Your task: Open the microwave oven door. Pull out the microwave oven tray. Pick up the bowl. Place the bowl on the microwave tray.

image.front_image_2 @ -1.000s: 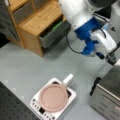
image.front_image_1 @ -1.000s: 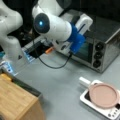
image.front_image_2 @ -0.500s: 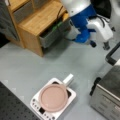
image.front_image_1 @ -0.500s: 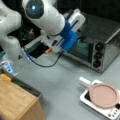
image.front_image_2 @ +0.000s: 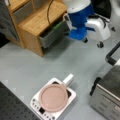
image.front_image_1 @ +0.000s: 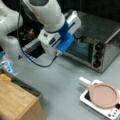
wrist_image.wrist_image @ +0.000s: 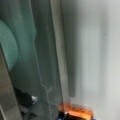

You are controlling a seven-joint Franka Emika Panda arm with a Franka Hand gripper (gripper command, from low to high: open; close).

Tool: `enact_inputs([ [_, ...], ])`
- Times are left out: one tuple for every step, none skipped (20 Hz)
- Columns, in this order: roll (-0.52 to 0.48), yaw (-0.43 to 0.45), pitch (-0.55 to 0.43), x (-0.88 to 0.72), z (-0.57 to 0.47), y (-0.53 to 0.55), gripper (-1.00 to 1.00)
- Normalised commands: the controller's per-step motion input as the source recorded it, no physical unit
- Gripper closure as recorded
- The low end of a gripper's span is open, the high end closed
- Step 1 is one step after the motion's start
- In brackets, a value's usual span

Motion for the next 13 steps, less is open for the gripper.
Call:
enact_inputs([
  [-0.339,0.139,-0.032,-0.13,-0.03,-0.28,-1.00],
  [-0.286,0.115,-0.026,-0.14,-0.02,-0.27,-1.00],
  [-0.243,0.088,-0.021,-0.16,-0.01,-0.26,-1.00],
  [-0.206,0.068,-0.019,-0.17,-0.01,-0.25,-1.00],
  [-0.227,0.041,-0.022,-0.17,-0.03,-0.25,-1.00],
  [-0.216,0.027,-0.022,-0.17,-0.04,-0.23,-1.00],
  [-0.203,0.009,-0.030,-0.16,-0.06,-0.21,-1.00],
  [-0.211,0.005,-0.055,-0.16,-0.10,-0.21,-1.00],
  [-0.205,0.004,-0.061,-0.16,-0.11,-0.19,-1.00],
  [-0.189,0.003,-0.063,-0.15,-0.12,-0.17,-1.00],
  [-0.177,0.002,-0.065,-0.15,-0.12,-0.14,-1.00],
  [-0.198,0.020,-0.080,-0.14,-0.12,-0.13,-1.00],
  [-0.204,0.028,-0.079,-0.13,-0.12,-0.12,-1.00],
])
